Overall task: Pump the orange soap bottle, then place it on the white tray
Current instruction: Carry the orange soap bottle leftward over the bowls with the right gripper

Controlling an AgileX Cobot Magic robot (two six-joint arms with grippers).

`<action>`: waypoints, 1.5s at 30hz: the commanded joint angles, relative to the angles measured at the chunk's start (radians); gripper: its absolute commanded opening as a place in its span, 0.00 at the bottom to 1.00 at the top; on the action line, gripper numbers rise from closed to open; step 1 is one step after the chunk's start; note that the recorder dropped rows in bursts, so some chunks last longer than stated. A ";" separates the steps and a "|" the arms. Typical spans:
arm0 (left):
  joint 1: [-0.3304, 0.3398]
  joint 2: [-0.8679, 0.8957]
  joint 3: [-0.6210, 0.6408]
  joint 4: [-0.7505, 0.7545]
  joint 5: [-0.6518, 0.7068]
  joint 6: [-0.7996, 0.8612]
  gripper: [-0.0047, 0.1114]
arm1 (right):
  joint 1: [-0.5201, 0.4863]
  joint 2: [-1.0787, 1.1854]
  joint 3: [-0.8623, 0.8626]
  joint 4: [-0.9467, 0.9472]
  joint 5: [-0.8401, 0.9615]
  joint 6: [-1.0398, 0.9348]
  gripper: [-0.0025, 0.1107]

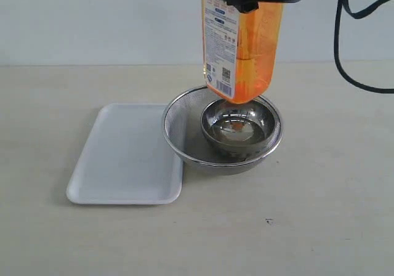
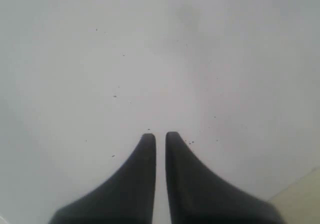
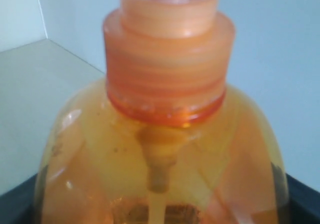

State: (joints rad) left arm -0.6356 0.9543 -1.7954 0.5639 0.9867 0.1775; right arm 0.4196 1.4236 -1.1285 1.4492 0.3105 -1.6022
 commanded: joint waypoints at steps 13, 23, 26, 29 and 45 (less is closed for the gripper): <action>-0.003 -0.005 0.006 0.001 0.001 -0.012 0.08 | -0.001 0.045 -0.050 0.270 0.142 -0.215 0.02; -0.003 -0.005 0.006 0.001 0.001 -0.012 0.08 | -0.001 0.113 -0.126 0.294 0.237 -0.221 0.02; -0.003 -0.005 0.006 0.001 0.001 -0.012 0.08 | 0.036 0.134 -0.146 0.293 0.217 -0.240 0.02; -0.003 -0.005 0.006 0.001 0.001 -0.012 0.08 | 0.085 0.155 -0.171 0.293 0.165 -0.266 0.02; -0.003 -0.005 0.006 0.001 0.001 -0.012 0.08 | 0.164 0.249 -0.286 0.295 0.169 -0.255 0.02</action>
State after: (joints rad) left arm -0.6356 0.9543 -1.7954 0.5639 0.9867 0.1775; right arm 0.5685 1.6793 -1.3770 1.7075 0.4556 -1.8571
